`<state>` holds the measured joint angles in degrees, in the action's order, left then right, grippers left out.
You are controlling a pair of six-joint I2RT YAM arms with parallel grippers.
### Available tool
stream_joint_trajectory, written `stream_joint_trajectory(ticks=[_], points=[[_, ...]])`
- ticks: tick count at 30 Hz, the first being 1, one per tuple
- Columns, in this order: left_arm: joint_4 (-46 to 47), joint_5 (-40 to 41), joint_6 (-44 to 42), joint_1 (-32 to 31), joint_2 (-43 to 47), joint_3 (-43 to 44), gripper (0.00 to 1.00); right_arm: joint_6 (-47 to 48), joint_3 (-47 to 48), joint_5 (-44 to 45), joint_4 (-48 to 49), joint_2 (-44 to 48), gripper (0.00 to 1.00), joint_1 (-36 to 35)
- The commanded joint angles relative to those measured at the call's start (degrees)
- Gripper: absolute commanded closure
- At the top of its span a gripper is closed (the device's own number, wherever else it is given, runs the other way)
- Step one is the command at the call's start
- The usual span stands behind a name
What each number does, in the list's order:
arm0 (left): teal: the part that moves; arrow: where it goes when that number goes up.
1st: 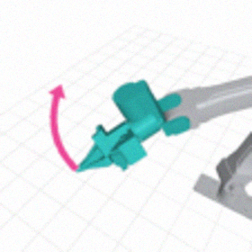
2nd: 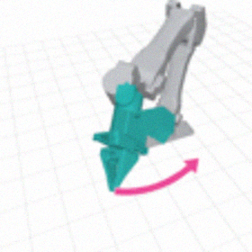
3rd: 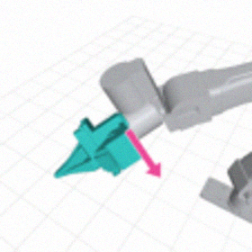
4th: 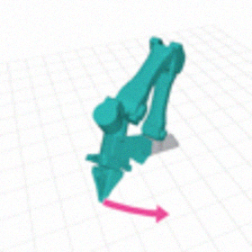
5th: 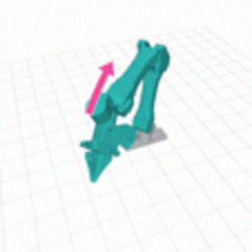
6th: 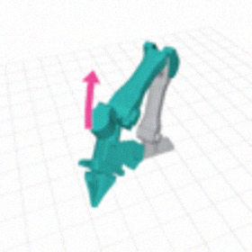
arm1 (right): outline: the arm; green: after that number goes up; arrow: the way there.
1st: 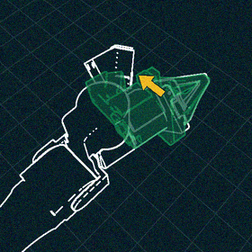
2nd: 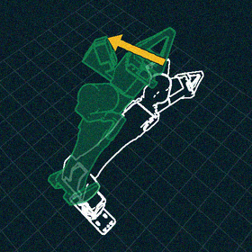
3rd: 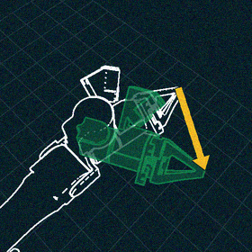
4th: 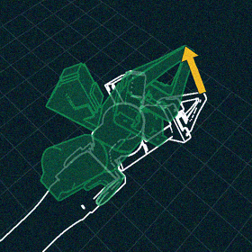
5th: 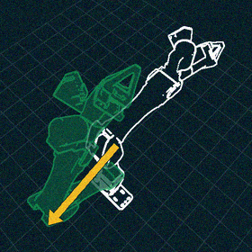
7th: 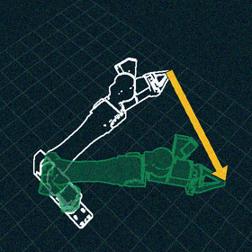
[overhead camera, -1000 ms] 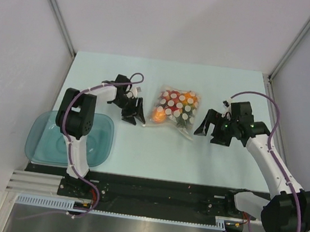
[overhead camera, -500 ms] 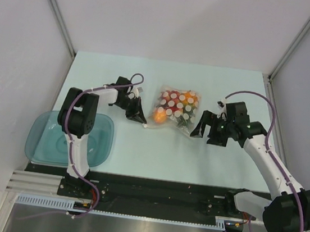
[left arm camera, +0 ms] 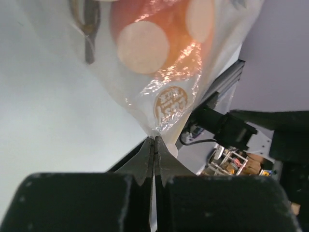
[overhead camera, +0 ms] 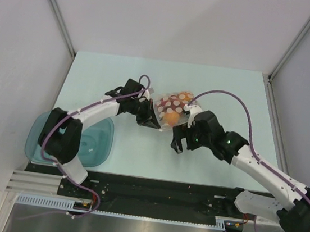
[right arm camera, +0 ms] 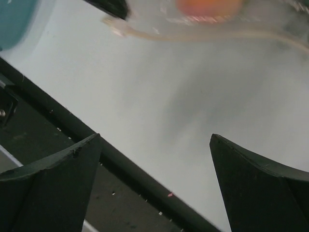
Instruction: Open the zip-top bag and remove the fake food
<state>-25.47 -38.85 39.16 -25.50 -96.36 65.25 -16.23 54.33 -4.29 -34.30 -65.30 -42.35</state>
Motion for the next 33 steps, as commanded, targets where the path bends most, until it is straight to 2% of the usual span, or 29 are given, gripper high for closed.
stream_joint_trajectory(ticks=[1,5,8,9,14,18,22,26,28,33], points=[[-4.9,6.1,15.0,-3.5,8.8,0.2,1.00,13.9,-3.0,11.1,13.9,7.1,0.00,-7.8],[-9.5,9.7,22.9,-4.7,11.5,0.7,1.00,21.7,-5.2,11.5,16.9,8.9,0.02,-9.0],[-11.7,8.8,26.1,-5.5,11.9,2.2,1.00,26.1,-4.7,11.2,18.7,7.3,0.14,-9.0],[-12.6,8.9,26.8,-5.9,11.8,3.6,1.00,26.9,-4.1,10.5,19.0,6.6,0.22,-9.0],[-21.4,11.1,27.0,-7.7,9.9,10.3,1.00,30.8,-6.5,0.6,28.5,6.2,0.24,-8.6],[-24.6,12.3,27.2,-8.8,10.1,12.6,1.00,32.9,-6.6,-4.7,28.8,5.7,0.27,-8.1],[-24.2,13.1,27.7,-9.5,11.2,11.9,1.00,34.7,-9.2,-10.6,31.1,7.2,0.30,-7.8],[-23.9,14.2,27.0,-9.7,12.2,11.6,1.00,36.9,-9.9,-11.1,33.5,7.5,0.33,-7.0],[-22.0,14.0,26.4,-9.7,13.0,10.6,1.00,37.5,-9.7,-16.2,33.1,7.1,0.34,-5.9],[-19.9,14.8,25.8,-9.7,14.5,9.4,1.00,39.1,-9.6,-20.4,33.8,6.1,0.42,-3.3]])
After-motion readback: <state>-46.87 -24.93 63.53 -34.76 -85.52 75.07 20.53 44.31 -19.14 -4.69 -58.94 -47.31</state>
